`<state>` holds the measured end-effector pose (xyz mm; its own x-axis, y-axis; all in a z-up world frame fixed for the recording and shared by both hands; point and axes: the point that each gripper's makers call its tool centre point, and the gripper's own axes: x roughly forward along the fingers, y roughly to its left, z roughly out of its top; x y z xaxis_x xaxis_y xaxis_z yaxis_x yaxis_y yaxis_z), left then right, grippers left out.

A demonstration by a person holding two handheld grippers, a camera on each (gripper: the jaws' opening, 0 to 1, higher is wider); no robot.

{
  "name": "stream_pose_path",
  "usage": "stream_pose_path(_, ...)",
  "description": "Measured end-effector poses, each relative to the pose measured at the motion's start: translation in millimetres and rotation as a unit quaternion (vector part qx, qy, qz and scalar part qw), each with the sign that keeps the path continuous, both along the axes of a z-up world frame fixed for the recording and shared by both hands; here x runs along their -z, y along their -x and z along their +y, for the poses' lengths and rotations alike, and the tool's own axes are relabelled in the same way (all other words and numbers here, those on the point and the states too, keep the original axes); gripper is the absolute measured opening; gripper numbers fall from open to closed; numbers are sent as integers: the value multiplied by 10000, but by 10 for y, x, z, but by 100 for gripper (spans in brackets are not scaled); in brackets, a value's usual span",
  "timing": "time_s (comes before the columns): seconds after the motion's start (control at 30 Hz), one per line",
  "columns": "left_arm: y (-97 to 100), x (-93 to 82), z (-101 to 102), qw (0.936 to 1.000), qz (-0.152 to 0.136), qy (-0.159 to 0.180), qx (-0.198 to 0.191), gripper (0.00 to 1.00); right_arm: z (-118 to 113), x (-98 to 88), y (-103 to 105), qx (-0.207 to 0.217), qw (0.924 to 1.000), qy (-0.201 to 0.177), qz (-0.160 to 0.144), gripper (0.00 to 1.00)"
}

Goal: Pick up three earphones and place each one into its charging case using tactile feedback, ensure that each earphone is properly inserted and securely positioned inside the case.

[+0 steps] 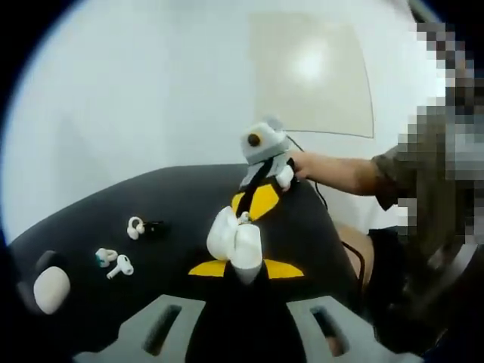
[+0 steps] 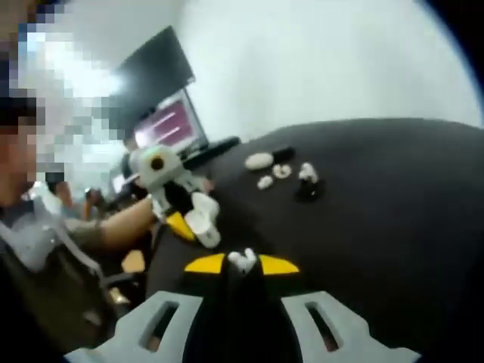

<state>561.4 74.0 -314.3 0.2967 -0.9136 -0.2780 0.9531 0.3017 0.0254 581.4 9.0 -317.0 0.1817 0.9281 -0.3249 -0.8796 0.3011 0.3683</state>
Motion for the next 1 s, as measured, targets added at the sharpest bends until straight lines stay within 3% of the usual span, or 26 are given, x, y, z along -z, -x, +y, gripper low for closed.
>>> stream_pose_path(0.4,4,3,2,10000,2,-1,3,13,-104,-40,-185,527,9975,-152,-440,21)
stream_pose_path(0.57,1,4,2,10000,-4,-3,1,13,-172,-73,-290,795,9954,-310,-431,22)
stream_pose_path(0.73,-2,4,1,10000,-8,-6,-3,13,-189,-91,-328,868,9946,-382,-424,22)
stream_pose_path(1.0,-1,4,1,10000,-6,-5,-6,13,-242,-191,-359,992,9908,-611,-689,22)
